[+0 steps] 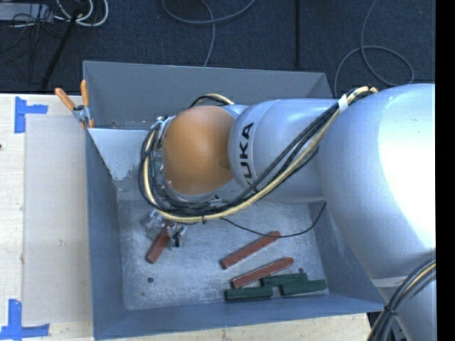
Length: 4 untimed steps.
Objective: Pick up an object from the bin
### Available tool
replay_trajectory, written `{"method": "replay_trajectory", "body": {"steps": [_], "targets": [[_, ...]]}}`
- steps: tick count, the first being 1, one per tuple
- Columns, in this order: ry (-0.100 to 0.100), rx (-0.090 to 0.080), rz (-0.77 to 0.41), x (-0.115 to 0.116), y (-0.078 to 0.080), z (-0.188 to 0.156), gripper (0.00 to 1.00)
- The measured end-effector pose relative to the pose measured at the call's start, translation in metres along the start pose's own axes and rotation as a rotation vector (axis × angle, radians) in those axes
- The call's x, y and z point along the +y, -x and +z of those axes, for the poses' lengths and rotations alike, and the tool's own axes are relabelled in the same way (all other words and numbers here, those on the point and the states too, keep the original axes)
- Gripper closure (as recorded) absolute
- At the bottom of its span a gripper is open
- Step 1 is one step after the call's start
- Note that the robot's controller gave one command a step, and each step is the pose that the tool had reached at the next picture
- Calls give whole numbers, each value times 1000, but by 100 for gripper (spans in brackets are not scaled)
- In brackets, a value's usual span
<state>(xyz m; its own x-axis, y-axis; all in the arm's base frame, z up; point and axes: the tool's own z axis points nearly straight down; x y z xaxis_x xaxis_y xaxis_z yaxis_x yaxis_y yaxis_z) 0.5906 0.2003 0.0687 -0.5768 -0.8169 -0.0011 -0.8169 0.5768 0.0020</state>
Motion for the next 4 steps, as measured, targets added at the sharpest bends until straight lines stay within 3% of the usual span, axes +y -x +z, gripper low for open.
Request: {"method": "replay_trajectory", "body": {"steps": [2,4], "targets": [[-3,-2,8,0,2,-53,100],[-6,-5,20,-1,5,-130,100]]}}
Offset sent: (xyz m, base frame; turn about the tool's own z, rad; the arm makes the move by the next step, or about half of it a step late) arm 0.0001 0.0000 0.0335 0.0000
